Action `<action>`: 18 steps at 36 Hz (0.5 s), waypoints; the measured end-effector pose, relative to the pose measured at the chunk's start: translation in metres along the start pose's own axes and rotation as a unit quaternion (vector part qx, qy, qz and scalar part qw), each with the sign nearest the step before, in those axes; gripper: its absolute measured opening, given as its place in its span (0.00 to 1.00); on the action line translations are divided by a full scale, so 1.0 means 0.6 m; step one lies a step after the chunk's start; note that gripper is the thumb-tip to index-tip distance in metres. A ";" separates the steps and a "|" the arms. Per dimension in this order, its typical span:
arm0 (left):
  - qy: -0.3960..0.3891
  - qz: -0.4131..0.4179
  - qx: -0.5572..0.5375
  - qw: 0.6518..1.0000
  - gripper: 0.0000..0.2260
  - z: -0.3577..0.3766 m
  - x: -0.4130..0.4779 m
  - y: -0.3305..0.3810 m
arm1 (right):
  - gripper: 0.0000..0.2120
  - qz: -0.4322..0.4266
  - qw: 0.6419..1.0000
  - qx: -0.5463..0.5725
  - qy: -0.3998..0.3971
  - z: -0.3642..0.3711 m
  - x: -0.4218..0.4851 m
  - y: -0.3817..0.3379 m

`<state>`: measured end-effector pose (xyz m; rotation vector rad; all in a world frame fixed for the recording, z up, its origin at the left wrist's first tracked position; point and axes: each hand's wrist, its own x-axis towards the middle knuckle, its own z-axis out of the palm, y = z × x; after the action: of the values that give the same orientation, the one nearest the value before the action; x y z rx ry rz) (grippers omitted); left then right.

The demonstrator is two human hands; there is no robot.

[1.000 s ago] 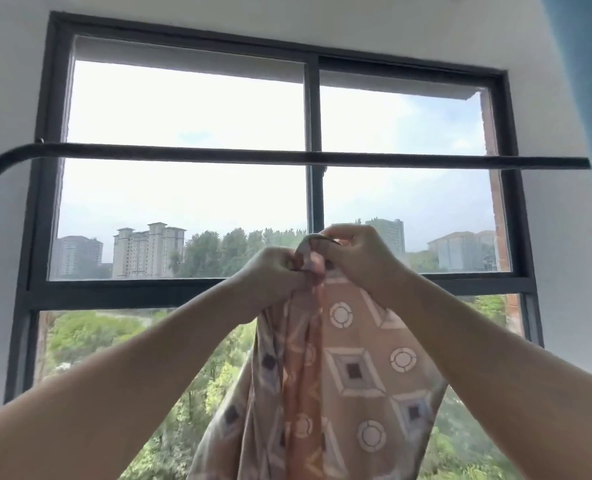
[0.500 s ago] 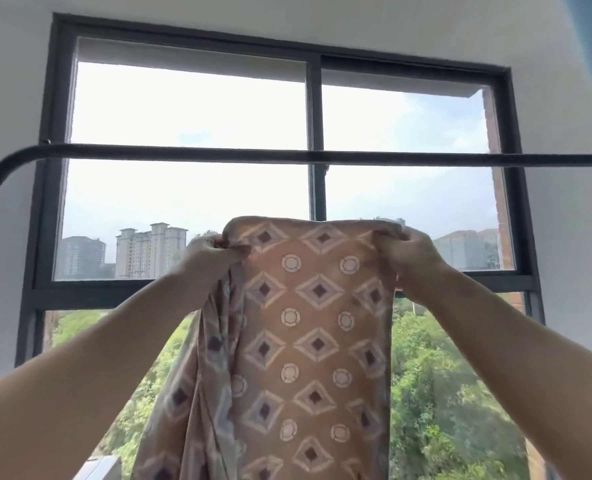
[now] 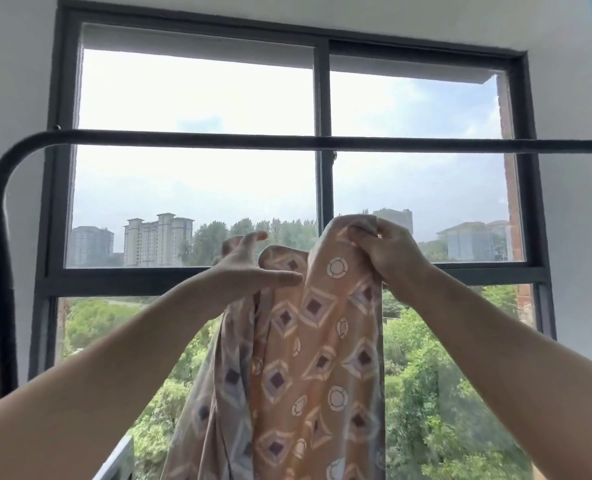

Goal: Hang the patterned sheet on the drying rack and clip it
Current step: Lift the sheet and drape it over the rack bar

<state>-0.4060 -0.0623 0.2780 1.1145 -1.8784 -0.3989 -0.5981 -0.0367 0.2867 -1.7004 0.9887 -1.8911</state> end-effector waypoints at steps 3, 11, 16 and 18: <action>-0.121 0.043 -0.019 0.992 0.41 0.031 -0.004 0.012 | 0.10 -0.019 0.998 0.004 -0.057 0.026 -0.008 -0.002; 0.005 0.005 -0.148 0.989 0.10 0.042 0.033 -0.008 | 0.15 0.086 0.984 -0.050 -0.145 0.021 -0.018 0.030; 0.064 0.014 -0.188 0.980 0.09 0.034 0.049 0.011 | 0.11 0.155 0.925 -0.183 -0.295 0.029 -0.045 0.060; 0.078 0.025 -0.194 0.978 0.10 0.031 0.053 0.022 | 0.08 0.151 0.916 -0.201 -0.311 0.040 -0.051 0.070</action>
<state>-0.4345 -0.0842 0.2928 0.8093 -1.6004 -0.6013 -0.5758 -0.0482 0.2352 -2.0341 1.3150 -0.8841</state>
